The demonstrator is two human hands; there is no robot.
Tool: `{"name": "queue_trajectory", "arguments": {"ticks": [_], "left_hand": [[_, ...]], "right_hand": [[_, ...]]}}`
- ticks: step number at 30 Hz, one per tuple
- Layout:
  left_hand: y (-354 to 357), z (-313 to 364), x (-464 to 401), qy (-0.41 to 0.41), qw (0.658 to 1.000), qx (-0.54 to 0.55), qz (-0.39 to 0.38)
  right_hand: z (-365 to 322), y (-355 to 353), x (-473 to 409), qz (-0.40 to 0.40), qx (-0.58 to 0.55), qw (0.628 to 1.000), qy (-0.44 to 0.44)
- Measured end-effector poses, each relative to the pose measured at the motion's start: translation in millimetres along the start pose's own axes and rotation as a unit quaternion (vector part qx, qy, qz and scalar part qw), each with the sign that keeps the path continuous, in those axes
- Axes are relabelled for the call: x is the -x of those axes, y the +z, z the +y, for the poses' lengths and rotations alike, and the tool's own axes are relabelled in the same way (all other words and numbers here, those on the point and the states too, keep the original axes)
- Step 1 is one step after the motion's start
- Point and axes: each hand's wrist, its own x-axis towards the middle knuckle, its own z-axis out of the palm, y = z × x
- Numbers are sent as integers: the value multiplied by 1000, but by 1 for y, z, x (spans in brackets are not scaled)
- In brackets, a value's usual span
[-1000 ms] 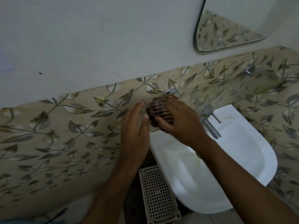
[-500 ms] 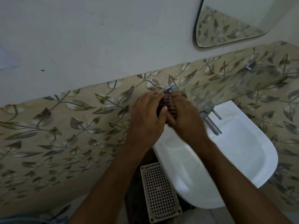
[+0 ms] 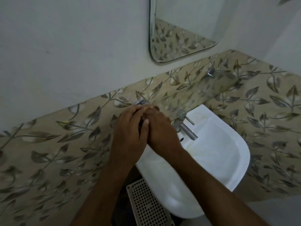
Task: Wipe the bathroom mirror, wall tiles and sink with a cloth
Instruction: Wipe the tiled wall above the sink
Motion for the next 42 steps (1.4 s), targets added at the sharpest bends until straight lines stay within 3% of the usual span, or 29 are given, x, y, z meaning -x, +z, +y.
{"name": "queue_trajectory", "arguments": {"ticks": [5, 9, 13, 17, 23, 26, 29, 31, 33, 42], "left_hand": [[9, 7, -17, 48, 997, -15, -63], [22, 10, -32, 68, 995, -26, -62], [34, 17, -40, 48, 997, -14, -52], [47, 28, -50, 53, 996, -5, -67], [56, 37, -68, 108, 992, -15, -67], [62, 41, -74, 98, 992, -9, -83], [65, 45, -81, 64, 993, 3, -98], [68, 47, -86, 61, 993, 0, -105], [71, 48, -92, 71, 990, -14, -119], [88, 59, -115, 129, 977, -62, -158]], "right_hand": [[94, -34, -28, 11, 72, 987, 144], [103, -43, -33, 30, 117, 974, 190], [62, -23, -10, 0, 29, 995, 97], [77, -28, -10, -13, 10, 999, 30], [154, -63, -52, 20, 57, 984, 169], [158, -59, -63, 13, 102, 971, 214], [128, -40, -46, 0, 117, 984, 134], [119, -34, -29, -19, 73, 996, 52], [126, -41, -27, -23, 43, 998, 26], [212, -78, -59, 23, 112, 970, 212]]}}
